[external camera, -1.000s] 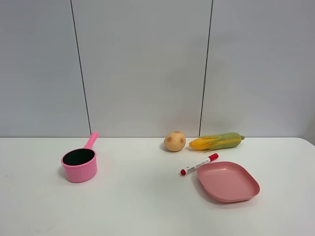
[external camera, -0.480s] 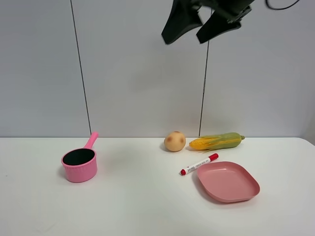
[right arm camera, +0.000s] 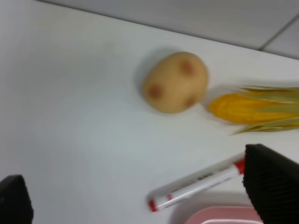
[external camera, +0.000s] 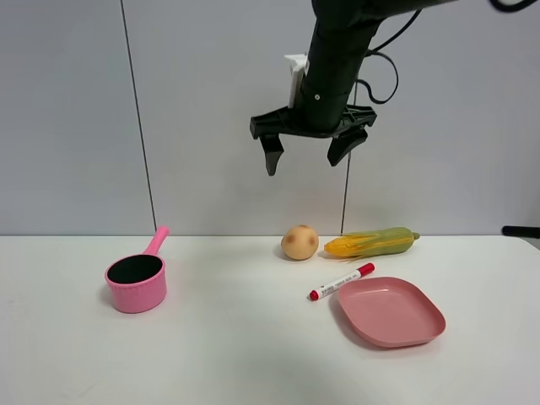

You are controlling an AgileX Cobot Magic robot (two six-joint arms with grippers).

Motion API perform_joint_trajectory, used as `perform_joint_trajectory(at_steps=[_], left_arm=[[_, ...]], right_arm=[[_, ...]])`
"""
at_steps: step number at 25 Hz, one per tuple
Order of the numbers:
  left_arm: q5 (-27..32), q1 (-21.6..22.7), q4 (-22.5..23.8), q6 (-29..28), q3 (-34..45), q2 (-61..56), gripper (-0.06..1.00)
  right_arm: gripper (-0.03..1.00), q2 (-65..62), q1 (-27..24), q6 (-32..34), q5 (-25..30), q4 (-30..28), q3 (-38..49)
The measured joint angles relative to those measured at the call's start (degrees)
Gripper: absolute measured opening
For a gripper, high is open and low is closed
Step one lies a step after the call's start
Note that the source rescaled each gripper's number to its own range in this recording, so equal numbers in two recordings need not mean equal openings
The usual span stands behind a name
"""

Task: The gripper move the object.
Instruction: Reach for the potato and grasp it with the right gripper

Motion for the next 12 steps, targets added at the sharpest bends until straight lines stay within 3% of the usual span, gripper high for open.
perform_joint_trajectory(at_steps=[7,12], left_arm=[[0.0,0.0,0.0,0.0,0.0,0.0,1.0],[0.0,0.0,0.0,0.0,0.0,0.0,1.0]], right_arm=[[1.0,6.6,0.0,12.5,0.0,-8.9,-1.0],[1.0,10.8,-0.2,18.6,-3.9,-11.5,-1.0]])
